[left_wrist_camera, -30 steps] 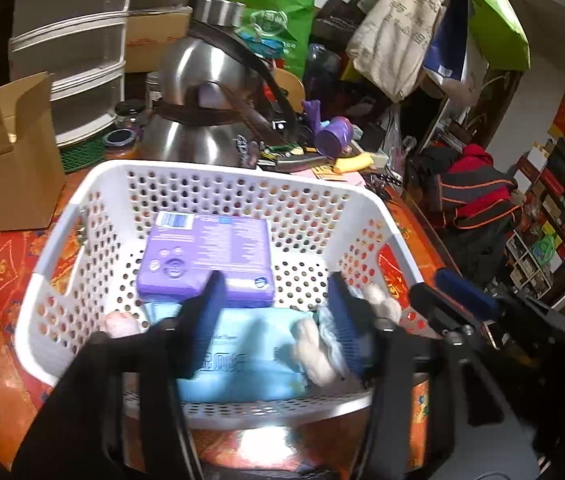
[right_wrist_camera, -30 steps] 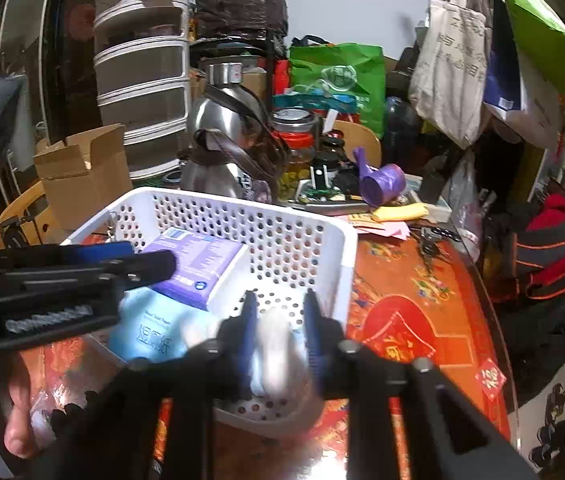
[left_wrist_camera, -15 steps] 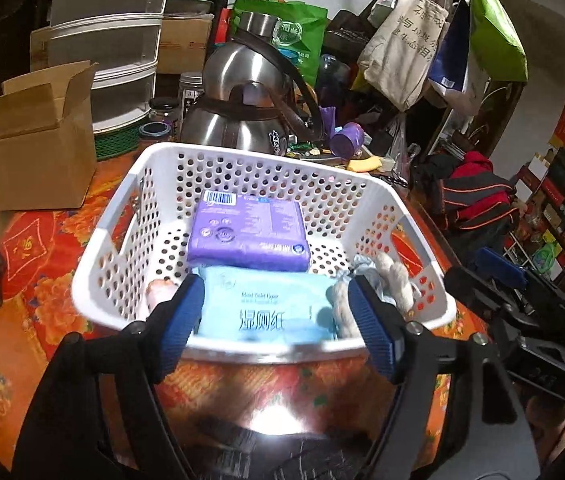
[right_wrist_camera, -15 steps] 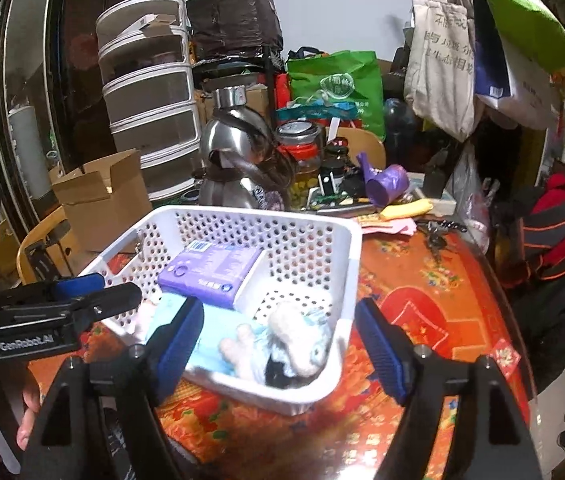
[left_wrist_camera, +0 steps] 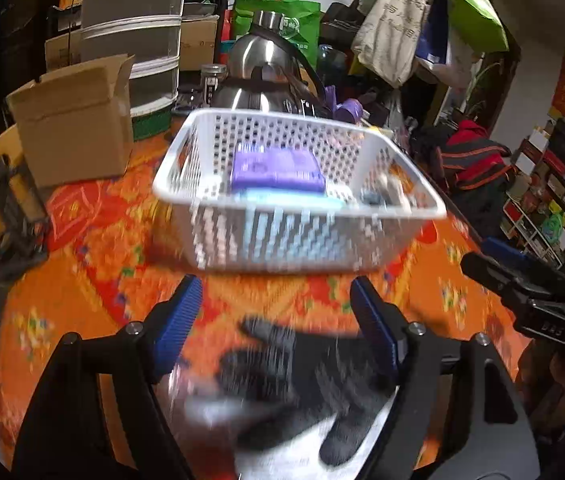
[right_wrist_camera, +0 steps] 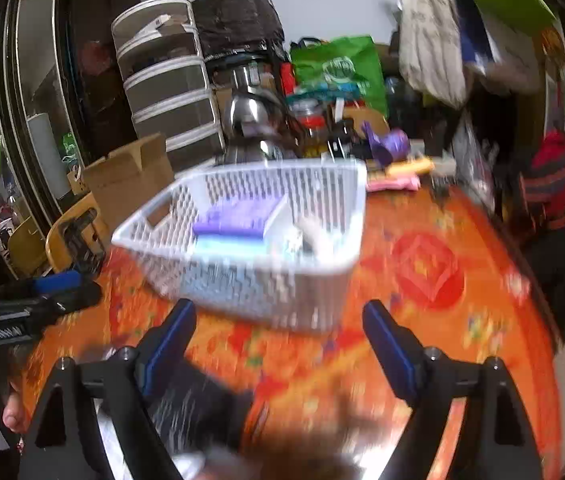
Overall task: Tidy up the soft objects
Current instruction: 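Lower both grippers to the black knit gloves and close on them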
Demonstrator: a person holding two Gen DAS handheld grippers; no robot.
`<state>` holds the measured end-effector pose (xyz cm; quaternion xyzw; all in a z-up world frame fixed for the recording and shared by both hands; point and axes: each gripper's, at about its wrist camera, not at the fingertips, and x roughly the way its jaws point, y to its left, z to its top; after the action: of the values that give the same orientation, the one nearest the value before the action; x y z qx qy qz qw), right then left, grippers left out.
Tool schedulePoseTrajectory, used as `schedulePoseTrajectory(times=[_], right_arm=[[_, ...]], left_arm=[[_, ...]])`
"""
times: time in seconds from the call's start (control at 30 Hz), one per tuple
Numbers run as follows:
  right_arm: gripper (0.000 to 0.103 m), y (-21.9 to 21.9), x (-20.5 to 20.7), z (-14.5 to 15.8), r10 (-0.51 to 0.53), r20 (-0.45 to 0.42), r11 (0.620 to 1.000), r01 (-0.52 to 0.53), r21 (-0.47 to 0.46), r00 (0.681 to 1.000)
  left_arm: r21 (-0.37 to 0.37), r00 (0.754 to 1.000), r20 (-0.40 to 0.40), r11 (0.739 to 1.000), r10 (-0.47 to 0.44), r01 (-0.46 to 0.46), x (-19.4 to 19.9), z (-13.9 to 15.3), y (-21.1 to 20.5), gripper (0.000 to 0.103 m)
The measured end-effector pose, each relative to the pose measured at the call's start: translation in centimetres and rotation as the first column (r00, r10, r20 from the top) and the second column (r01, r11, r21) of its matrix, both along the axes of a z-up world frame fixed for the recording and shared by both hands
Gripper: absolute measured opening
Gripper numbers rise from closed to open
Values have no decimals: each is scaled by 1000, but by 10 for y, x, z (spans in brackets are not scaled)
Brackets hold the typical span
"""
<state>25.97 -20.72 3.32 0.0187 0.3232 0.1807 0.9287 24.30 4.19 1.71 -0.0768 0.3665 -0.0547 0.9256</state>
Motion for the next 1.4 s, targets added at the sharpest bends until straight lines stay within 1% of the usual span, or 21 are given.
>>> schedulePoseTrajectory(times=[0.03, 0.1, 0.17, 0.23, 0.33, 0.37, 0.4, 0.43, 0.5, 0.57, 0.67, 0.77, 0.87, 1.07, 1.17, 1.2, 1.27, 1.33, 1.4], right_arm=[[85, -2, -10, -8, -2, -18, 1000, 2, 7, 1000], [85, -6, -28, -28, 13, -68, 999, -11, 31, 998], [85, -9, -39, -43, 22, -99, 999, -17, 45, 995], [85, -6, -47, -58, 34, -126, 999, -29, 36, 991], [85, 1, -49, -71, 68, -141, 997, -63, 40, 988], [83, 3, -48, -74, 73, -150, 997, -67, 42, 986], [75, 5, -45, -78, 78, -161, 996, -72, 45, 984], [70, 7, -43, -80, 81, -166, 996, -74, 47, 983], [50, 13, -38, -87, 87, -186, 996, -82, 34, 979], [45, 19, -34, -95, 91, -207, 996, -89, 20, 974], [45, 23, -30, -101, 99, -225, 995, -96, 26, 969], [45, 23, -30, -102, 96, -220, 995, -93, 25, 971], [45, 25, -29, -102, 87, -215, 996, -88, 7, 973], [45, 26, -27, -106, 77, -220, 997, -78, 3, 973], [45, 27, -27, -107, 75, -218, 997, -78, -6, 973], [41, 28, -27, -108, 76, -218, 997, -80, -9, 973], [36, 28, -27, -109, 81, -221, 996, -85, -8, 972], [33, 29, -26, -111, 90, -226, 996, -92, 1, 970], [26, 30, -26, -113, 95, -230, 995, -96, 5, 969]], left_arm=[[1, 1000, -3, 1000, 6, -6, -12, -6, 2, 79], [-4, 1000, -14, 1000, 10, -10, -28, -19, 6, 79], [-14, 999, -38, 1000, 14, -14, -38, -36, 9, 79], [-11, 998, -63, 1000, 11, -12, -37, -50, 10, 79], [-23, 992, -129, 1000, 2, -5, -24, -75, 13, 79], [-33, 989, -149, 999, -5, 0, -18, -83, 14, 79], [-38, 986, -166, 999, -5, -1, -12, -88, 14, 79], [-44, 982, -187, 999, -3, -5, -8, -95, 15, 79], [-67, 979, -204, 998, -6, -8, -5, -103, 17, 79], [-61, 978, -208, 998, -4, -9, -1, -106, 16, 79], [-42, 980, -198, 999, -6, -2, 1, -109, 14, 78], [-34, 981, -195, 999, -14, 8, 4, -112, 10, 78], [-5, 982, -186, 1000, -11, 10, 4, -114, 6, 78], [-1, 983, -182, 1000, -17, 17, 5, -115, 6, 78], [22, 984, -179, 1000, -16, 20, 5, -116, 3, 77], [26, 984, -177, 999, -17, 22, 5, -117, 2, 76], [24, 984, -175, 999, -24, 29, 5, -117, 0, 70], [25, 984, -174, 999, -30, 35, 4, -117, -2, 66], [24, 985, -171, 999, -36, 41, 4, -116, -4, 61]])
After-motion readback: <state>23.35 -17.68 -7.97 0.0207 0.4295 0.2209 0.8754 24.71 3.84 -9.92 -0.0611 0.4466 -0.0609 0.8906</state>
